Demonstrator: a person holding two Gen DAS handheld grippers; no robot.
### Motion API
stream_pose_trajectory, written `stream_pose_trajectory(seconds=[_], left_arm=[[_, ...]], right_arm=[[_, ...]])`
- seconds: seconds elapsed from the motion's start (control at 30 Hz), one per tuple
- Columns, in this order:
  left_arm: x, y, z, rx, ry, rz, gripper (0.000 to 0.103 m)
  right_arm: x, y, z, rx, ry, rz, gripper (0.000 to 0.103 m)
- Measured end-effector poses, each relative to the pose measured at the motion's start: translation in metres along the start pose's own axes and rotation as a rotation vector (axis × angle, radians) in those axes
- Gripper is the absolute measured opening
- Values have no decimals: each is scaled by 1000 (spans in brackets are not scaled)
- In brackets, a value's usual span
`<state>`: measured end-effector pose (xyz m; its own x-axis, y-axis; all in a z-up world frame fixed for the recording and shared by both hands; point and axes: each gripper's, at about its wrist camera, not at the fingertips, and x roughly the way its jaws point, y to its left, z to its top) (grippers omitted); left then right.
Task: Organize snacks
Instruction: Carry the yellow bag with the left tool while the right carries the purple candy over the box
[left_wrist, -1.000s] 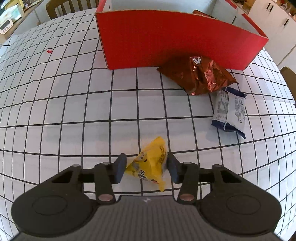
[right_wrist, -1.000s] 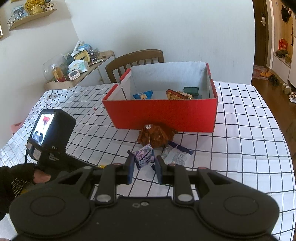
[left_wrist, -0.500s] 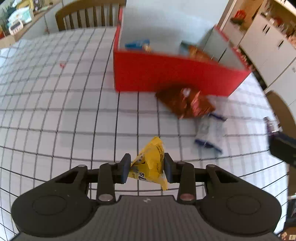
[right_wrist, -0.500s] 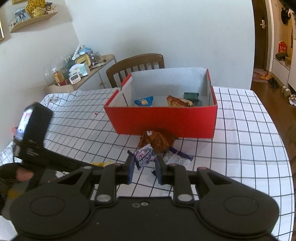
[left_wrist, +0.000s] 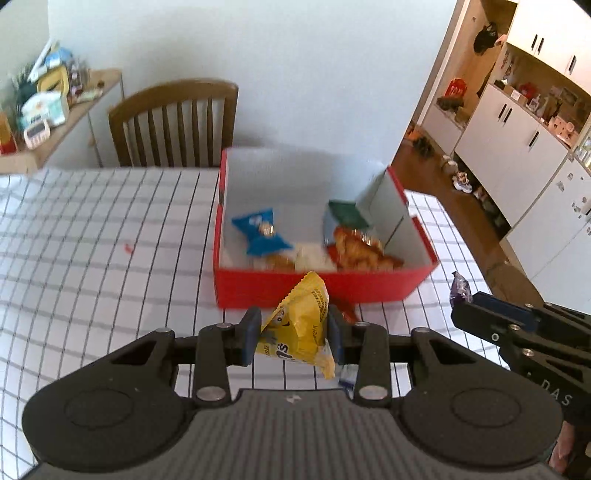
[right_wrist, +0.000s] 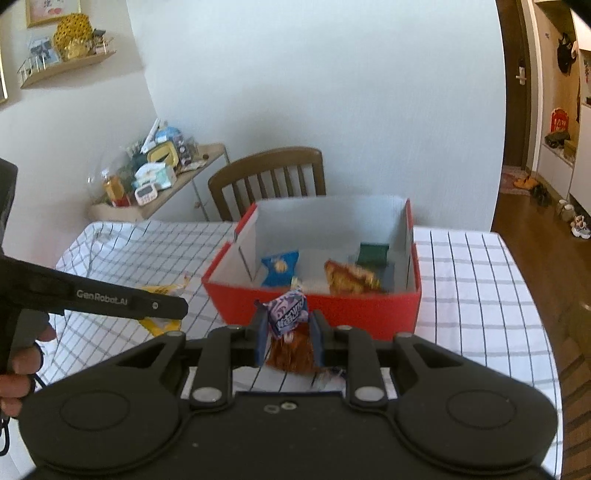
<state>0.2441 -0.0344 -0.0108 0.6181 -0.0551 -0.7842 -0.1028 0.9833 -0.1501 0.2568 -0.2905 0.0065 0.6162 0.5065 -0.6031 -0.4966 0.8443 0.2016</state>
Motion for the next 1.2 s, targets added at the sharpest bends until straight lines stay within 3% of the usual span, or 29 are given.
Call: stream_pose_trajectory(seconds=[0.5, 0.8, 1.2], left_arm=[[37, -12, 64, 39, -33, 103, 36], [85, -10, 81, 49, 19, 144, 36], [147, -4, 77, 65, 133, 162, 36]], right_arm=[[56, -14, 51, -13, 15, -28, 23], [106, -24, 52, -3, 104, -22, 23], [161, -35, 34, 31, 258, -29, 23]])
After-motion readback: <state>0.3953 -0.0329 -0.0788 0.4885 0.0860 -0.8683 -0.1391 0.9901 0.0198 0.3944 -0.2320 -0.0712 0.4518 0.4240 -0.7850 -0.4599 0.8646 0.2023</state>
